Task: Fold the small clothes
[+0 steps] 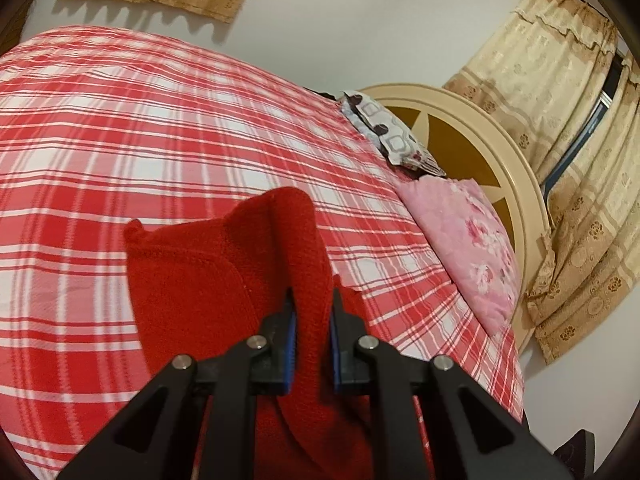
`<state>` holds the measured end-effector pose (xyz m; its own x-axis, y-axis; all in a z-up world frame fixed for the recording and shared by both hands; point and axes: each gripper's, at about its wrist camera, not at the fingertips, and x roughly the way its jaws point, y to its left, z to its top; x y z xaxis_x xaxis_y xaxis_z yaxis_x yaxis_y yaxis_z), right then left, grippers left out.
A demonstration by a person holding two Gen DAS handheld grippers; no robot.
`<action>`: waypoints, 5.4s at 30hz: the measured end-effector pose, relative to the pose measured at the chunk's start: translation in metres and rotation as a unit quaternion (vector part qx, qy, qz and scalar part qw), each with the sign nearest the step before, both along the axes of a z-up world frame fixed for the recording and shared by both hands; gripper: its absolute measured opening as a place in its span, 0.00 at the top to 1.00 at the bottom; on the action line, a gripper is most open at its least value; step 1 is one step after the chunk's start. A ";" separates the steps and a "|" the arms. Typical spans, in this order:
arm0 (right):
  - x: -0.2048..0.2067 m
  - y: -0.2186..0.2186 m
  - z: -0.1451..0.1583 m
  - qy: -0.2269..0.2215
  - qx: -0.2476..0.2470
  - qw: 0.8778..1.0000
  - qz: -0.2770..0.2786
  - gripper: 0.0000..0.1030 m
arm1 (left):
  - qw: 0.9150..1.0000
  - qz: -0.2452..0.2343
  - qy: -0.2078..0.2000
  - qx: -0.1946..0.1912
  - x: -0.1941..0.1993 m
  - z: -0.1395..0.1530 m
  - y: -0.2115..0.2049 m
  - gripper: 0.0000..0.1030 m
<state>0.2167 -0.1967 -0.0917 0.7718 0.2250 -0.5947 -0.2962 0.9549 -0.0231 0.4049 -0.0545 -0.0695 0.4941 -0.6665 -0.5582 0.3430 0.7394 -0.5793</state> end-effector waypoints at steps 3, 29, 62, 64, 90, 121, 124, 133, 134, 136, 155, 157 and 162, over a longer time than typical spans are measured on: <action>-0.001 -0.011 -0.001 0.003 0.002 1.000 -0.008 0.93 | 1.000 -0.011 0.001 0.001 0.001 -0.001 -0.014 0.87; -0.010 -0.084 -0.053 0.082 0.067 0.991 -0.079 0.93 | 0.985 -0.085 -0.047 0.142 -0.012 -0.026 -0.115 0.77; 0.085 -0.112 -0.024 0.104 0.111 0.979 -0.132 0.87 | 0.981 -0.025 -0.113 0.153 -0.095 -0.056 -0.009 0.19; 0.085 -0.123 -0.032 0.114 0.111 0.976 -0.151 0.87 | 0.980 -0.032 -0.114 0.160 -0.096 -0.057 -0.013 0.14; 0.057 -0.105 -0.036 0.110 0.114 0.981 -0.111 0.67 | 0.982 -0.012 -0.097 0.161 -0.094 -0.063 -0.007 0.00; 0.081 -0.111 -0.045 0.091 0.107 0.986 -0.089 0.66 | 0.977 -0.016 -0.082 0.194 -0.096 -0.067 -0.018 0.00; 0.079 -0.116 -0.037 0.089 0.121 0.985 -0.083 0.66 | 0.977 -0.009 -0.090 0.194 -0.099 -0.062 -0.016 0.00; 0.100 -0.160 -0.030 0.083 0.159 0.973 -0.143 0.39 | 0.983 -0.017 -0.063 0.171 -0.082 -0.069 -0.015 0.00; 0.105 -0.162 -0.033 0.090 0.162 0.972 -0.143 0.39 | 0.983 -0.019 -0.061 0.170 -0.081 -0.069 -0.016 0.00; 0.116 -0.165 -0.041 0.110 0.174 0.969 -0.139 0.39 | 0.984 -0.020 -0.053 0.168 -0.078 -0.072 -0.017 0.00; 0.170 -0.170 -0.079 0.168 0.247 0.948 -0.113 0.40 | 0.988 -0.040 -0.023 0.151 -0.068 -0.079 -0.024 0.00; 0.173 -0.170 -0.081 0.166 0.251 0.947 -0.109 0.40 | 0.988 -0.042 -0.019 0.146 -0.067 -0.080 -0.024 0.00; 0.177 -0.177 -0.085 0.169 0.284 0.939 -0.096 0.53 | 0.988 -0.049 -0.021 0.144 -0.068 -0.079 -0.028 0.00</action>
